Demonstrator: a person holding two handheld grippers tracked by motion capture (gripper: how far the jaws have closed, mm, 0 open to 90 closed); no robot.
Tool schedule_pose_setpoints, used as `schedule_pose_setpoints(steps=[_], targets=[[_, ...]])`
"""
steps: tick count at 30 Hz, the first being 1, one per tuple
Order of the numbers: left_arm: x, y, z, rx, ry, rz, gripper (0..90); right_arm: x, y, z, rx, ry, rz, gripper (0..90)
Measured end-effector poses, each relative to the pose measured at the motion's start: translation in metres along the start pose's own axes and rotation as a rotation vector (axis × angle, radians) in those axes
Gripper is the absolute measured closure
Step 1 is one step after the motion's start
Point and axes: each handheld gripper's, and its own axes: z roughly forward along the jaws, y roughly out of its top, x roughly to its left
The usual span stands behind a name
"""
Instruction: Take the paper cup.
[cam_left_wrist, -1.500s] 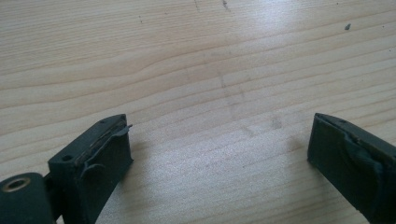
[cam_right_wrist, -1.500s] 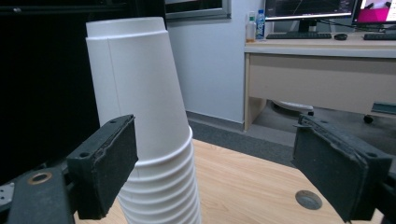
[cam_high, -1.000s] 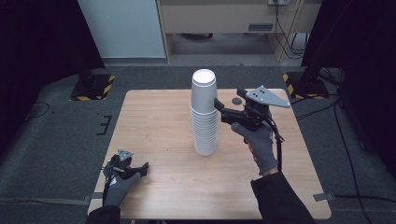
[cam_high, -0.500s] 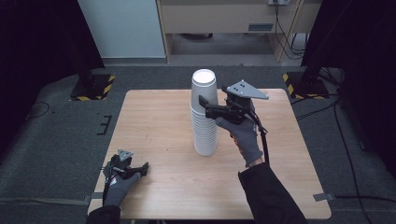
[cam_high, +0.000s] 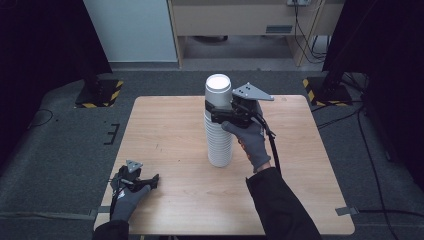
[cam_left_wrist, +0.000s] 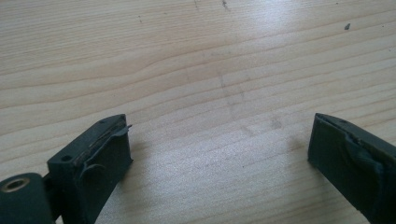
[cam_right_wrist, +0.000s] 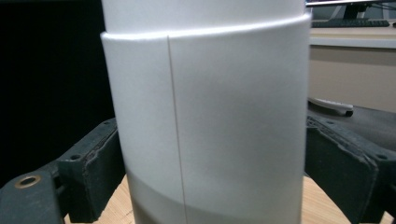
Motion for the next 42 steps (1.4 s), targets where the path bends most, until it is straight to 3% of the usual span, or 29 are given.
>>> schedule_pose_setpoints(steps=[10,21,32,42], targets=[[0.0,0.0,0.0,0.0,0.0,0.0,4.9,0.002,-0.002,0.007,0.014,-0.01,-0.022,14.5],[0.0,0.0,0.0,0.0,-0.001,0.001,4.8,0.004,0.012,0.001,-0.037,0.005,-0.015,15.2],[0.0,0.0,0.0,0.0,-0.001,0.001,4.8,0.004,0.028,-0.003,-0.084,0.025,0.032,15.3],[0.0,0.0,0.0,0.001,-0.001,0.001,4.8,0.0,0.046,-0.017,-0.159,0.042,0.076,15.4]])
